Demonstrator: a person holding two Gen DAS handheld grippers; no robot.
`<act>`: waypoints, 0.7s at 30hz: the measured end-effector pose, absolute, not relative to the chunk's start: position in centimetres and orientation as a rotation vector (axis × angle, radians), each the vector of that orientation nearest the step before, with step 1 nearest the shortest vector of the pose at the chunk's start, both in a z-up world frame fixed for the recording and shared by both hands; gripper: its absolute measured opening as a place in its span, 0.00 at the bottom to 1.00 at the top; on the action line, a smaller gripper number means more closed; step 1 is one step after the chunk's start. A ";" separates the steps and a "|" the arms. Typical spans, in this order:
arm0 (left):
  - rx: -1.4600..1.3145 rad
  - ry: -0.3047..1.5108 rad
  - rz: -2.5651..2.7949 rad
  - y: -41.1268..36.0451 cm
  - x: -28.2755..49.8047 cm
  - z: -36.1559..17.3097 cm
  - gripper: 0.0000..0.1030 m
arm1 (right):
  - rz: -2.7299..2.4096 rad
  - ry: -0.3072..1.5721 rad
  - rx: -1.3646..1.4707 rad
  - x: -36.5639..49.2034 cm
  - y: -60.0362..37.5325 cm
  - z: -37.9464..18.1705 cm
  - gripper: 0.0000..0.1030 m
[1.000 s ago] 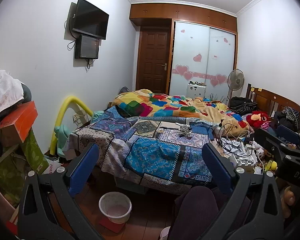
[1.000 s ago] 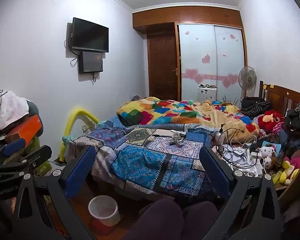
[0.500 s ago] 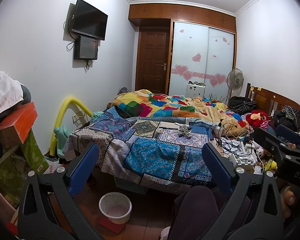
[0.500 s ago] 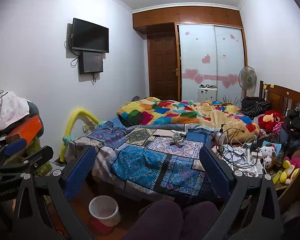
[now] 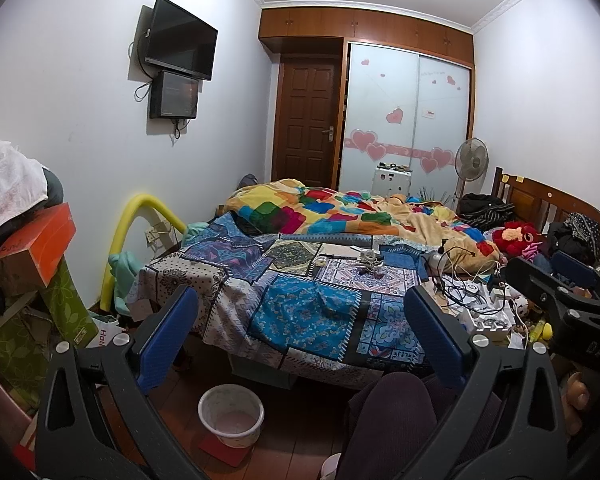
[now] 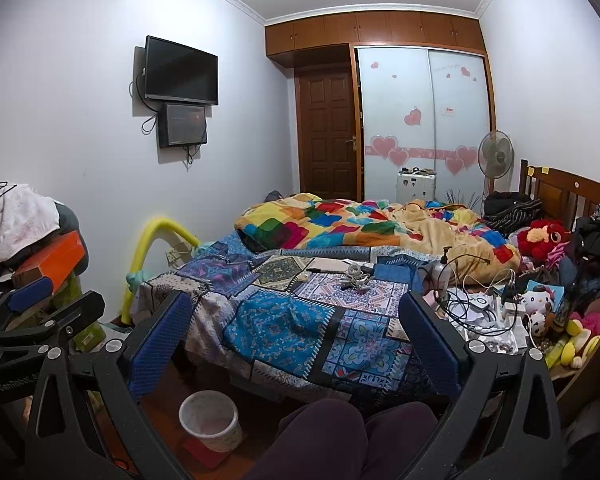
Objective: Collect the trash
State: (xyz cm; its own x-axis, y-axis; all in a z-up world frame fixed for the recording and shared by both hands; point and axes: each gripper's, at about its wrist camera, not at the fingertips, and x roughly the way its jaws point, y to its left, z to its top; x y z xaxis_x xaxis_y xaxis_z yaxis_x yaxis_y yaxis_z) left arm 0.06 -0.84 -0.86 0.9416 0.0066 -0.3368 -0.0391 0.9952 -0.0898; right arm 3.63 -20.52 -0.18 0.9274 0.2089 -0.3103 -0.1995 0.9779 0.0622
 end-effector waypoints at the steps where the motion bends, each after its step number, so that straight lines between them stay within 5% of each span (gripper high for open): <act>1: -0.097 0.345 0.024 -0.9 0.1 -0.9 1.00 | 0.211 0.323 0.029 3.6 -20.5 -0.2 1.00; 21: -0.075 0.407 0.013 -1.8 11.8 -0.6 1.00 | 0.086 0.397 0.030 12.1 -24.3 -0.5 1.00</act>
State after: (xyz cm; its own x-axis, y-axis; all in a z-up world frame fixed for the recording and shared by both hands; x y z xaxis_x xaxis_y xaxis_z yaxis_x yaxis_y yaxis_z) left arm 11.85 -1.80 -0.61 0.9181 -0.0025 -0.3964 -0.0276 0.9971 -0.0702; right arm 12.14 -24.30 -0.53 0.9187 0.0894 -0.3848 -0.0774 0.9959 0.0465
